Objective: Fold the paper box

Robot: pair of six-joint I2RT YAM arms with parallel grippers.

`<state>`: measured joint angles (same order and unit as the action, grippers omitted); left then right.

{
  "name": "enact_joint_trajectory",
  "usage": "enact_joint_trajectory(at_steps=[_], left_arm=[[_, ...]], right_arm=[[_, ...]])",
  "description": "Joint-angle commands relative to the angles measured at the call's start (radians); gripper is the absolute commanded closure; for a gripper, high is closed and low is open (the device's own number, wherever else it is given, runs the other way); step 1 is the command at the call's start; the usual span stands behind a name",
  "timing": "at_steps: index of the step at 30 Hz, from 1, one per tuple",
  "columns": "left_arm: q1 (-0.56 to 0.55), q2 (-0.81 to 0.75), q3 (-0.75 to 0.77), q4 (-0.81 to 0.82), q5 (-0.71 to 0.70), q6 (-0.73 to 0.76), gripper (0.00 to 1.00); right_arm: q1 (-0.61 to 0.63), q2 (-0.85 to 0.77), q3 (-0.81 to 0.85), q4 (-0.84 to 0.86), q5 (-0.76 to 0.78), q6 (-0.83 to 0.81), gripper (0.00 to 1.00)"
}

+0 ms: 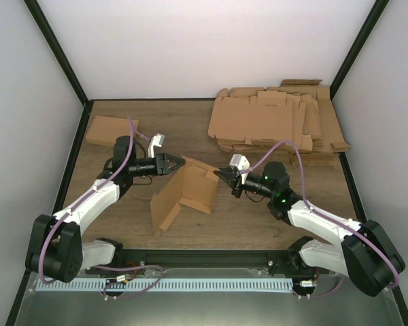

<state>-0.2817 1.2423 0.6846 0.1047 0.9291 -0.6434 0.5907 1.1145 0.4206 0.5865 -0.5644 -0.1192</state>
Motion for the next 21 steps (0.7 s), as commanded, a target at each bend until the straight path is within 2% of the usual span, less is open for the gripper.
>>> enact_joint_trajectory(at_steps=[1, 5, 11, 21], left_arm=[[-0.016, 0.006, 0.035, -0.021, 0.019, 0.064, 0.67], [-0.016, 0.008, 0.051, -0.084, -0.001, 0.109, 0.71], [-0.016, 0.008, 0.055, -0.139, -0.016, 0.159, 0.8], [-0.02, 0.004, 0.058, -0.174, -0.013, 0.191, 0.81]], right_arm=[[0.009, 0.015, 0.0, -0.057, -0.009, -0.019, 0.99], [0.01, 0.012, 0.007, -0.074, -0.011, -0.015, 0.97], [0.011, -0.029, 0.024, -0.13, -0.008, 0.004, 0.89], [0.011, -0.053, 0.038, -0.172, -0.012, 0.02, 0.86]])
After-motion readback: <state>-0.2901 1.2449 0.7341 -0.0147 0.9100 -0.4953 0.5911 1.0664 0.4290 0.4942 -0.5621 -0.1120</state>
